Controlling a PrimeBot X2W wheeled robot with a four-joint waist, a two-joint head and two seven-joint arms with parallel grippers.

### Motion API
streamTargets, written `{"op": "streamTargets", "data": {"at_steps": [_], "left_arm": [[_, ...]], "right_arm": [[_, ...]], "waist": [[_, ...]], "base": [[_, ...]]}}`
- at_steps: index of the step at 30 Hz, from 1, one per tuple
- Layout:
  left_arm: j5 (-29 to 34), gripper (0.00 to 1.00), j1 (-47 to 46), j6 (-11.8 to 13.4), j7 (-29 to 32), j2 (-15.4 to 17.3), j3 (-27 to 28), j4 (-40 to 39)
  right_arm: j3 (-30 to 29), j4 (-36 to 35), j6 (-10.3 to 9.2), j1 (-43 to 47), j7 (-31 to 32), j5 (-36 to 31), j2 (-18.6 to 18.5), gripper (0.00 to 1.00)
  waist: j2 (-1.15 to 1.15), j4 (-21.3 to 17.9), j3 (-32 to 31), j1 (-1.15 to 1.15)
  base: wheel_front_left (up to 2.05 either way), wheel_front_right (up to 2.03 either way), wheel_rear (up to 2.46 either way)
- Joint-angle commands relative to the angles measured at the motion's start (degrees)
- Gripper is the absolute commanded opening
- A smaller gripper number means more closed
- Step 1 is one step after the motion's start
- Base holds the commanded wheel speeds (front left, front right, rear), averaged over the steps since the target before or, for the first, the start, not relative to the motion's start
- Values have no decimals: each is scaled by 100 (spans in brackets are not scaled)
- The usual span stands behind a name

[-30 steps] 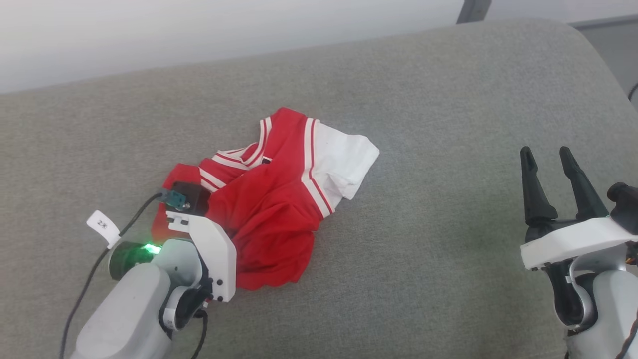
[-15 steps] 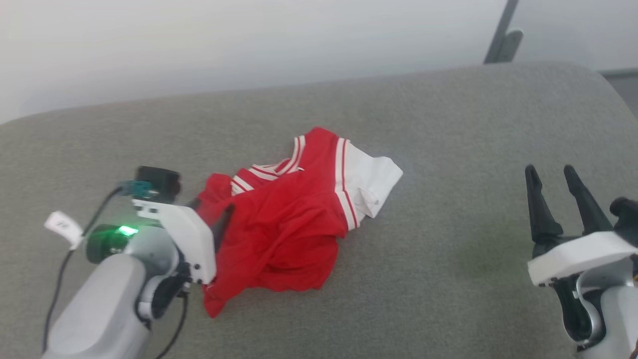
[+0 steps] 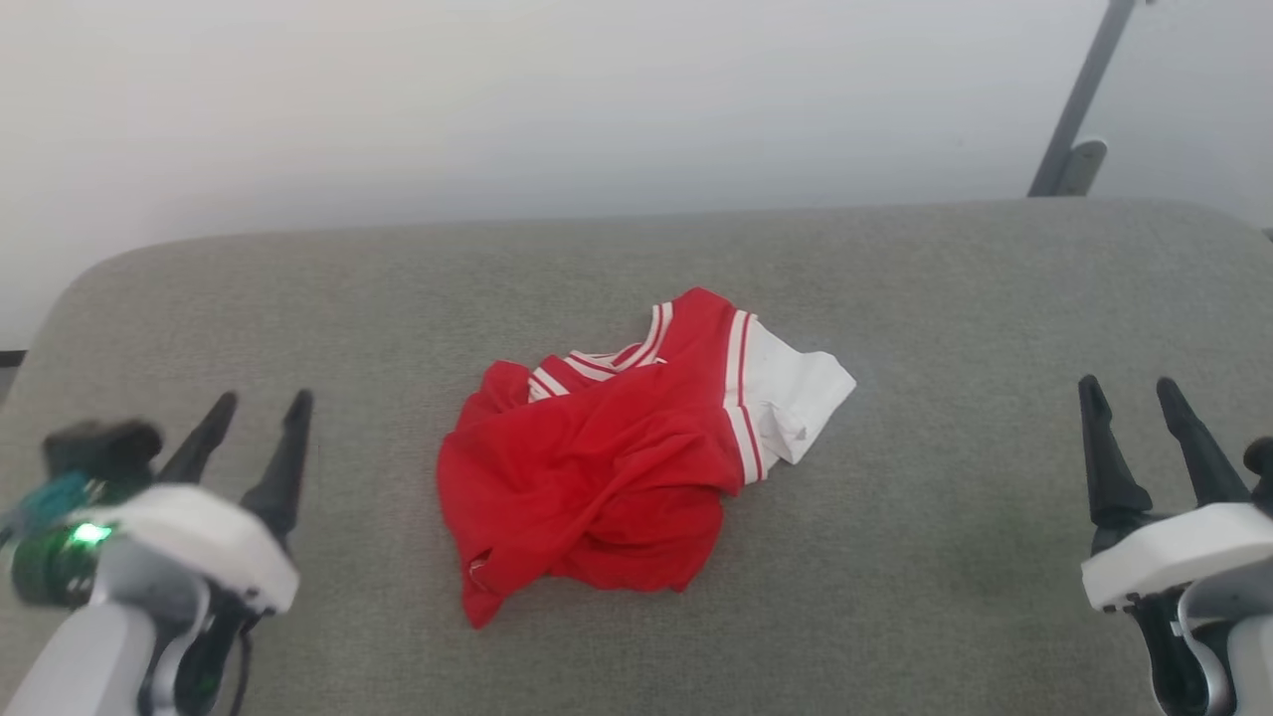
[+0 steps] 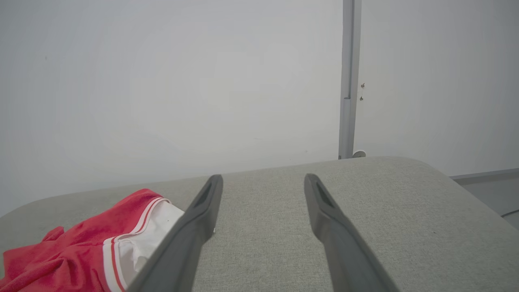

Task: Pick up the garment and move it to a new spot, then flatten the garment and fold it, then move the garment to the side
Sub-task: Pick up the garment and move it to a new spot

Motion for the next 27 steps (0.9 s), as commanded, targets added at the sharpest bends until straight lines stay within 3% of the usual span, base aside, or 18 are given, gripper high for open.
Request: {"op": "streamTargets", "data": {"at_steps": [1,9,27], "left_arm": [[-96,100,252,2,-271,57,144,-54],[-202,100,983,50,-998,222,624,-95],[-342,100,1333,97,-1159,268,778,-185]], "right_arm": [[-38,-15,2,100,29,-43,7,100],[-141,-107,2,240,88,-38,63,100],[-123,-116,2,347,121,7,42,100]], "waist": [[0,82,-65,0],[0,226,-150,0],[0,365,-199,0]], "base": [[0,0,0],[0,0,0],[0,0,0]]}}
